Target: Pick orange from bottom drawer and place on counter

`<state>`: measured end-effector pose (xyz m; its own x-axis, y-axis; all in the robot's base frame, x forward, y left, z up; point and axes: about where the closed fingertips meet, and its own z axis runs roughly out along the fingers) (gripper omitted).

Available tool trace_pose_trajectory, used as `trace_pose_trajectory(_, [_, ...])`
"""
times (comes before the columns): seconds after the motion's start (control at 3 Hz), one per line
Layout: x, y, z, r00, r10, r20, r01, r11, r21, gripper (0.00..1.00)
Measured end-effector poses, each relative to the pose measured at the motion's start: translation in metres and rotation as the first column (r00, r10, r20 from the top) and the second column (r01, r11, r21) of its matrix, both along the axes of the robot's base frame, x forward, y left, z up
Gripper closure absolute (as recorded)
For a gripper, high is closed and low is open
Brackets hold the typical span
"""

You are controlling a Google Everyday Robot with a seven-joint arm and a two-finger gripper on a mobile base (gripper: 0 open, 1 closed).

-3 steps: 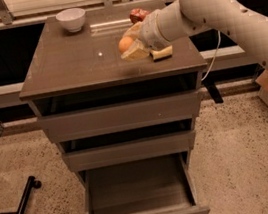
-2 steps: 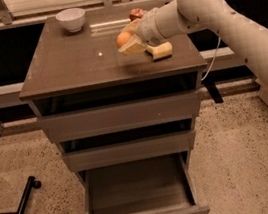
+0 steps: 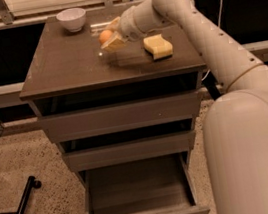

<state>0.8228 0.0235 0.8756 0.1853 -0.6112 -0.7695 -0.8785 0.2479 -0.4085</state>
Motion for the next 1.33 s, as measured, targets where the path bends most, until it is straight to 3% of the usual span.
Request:
trace_pose_trajectory(0.33, [0.016, 0.036, -0.022, 0.9987, 0.030, -0.042, -0.033, 0.998, -0.052, 0.57])
trace_pose_trajectory(1.0, [0.017, 0.045, -0.023, 0.9983, 0.041, -0.042, -0.043, 0.998, -0.051, 0.12])
trace_pose_trajectory(1.33, [0.017, 0.048, -0.025, 0.9979, 0.046, -0.046, -0.048, 0.998, -0.051, 0.00])
